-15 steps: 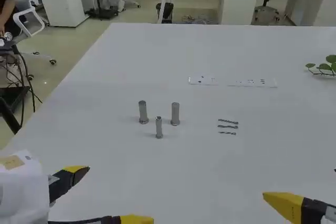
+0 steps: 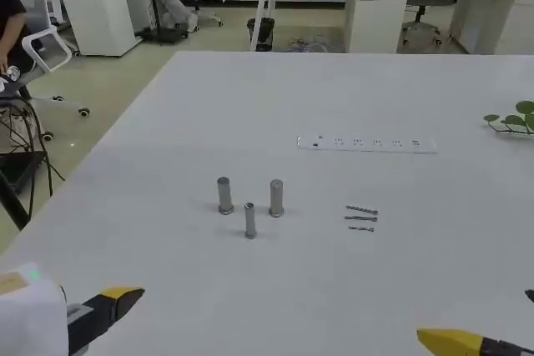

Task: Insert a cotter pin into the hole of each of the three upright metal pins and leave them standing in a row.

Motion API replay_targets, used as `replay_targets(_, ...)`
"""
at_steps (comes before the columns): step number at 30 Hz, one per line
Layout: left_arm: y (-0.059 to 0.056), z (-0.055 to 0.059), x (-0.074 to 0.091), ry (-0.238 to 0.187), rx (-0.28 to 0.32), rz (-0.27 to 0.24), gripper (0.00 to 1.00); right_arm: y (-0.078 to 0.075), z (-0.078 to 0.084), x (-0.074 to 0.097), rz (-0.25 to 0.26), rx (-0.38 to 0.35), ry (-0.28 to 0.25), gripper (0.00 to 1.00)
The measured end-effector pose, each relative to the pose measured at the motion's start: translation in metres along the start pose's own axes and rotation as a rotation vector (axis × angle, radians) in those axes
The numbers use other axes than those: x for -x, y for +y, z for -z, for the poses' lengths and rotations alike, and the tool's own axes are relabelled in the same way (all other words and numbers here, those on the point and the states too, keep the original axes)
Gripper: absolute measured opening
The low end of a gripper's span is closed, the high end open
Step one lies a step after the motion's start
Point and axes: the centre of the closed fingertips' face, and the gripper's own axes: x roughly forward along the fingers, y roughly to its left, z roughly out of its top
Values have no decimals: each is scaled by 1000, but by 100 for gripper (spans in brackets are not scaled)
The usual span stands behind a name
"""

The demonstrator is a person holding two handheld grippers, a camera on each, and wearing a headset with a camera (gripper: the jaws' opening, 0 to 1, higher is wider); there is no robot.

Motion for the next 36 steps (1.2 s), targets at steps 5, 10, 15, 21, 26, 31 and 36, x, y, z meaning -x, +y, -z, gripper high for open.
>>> replay_targets(5, 0, -1, 0, -3, -3, 1, 99, 1, -2, 0, -1, 2, -4, 93)
replay_targets(10, 0, -2, 1, -8, 0, 2, 99, 1, -2, 0, -1, 1, -5, 93)
replay_targets(15, 2, -1, 3, -9, 10, -12, 96, 1, 0, 0, -3, -4, -1, 92)
replay_targets(21, 6, -1, 4, -13, 15, -33, 90, 3, 2, -1, -8, -6, 4, 92)
replay_targets(26, 5, -2, 4, -16, 14, -34, 92, 3, 2, -2, -9, -4, 4, 92)
replay_targets(31, 1, -2, 5, -11, 33, -7, 99, 3, 1, -2, -9, -2, 4, 92)
replay_targets(36, 12, -8, 5, -64, -9, -62, 92, 3, 2, -1, -7, 2, 10, 92)
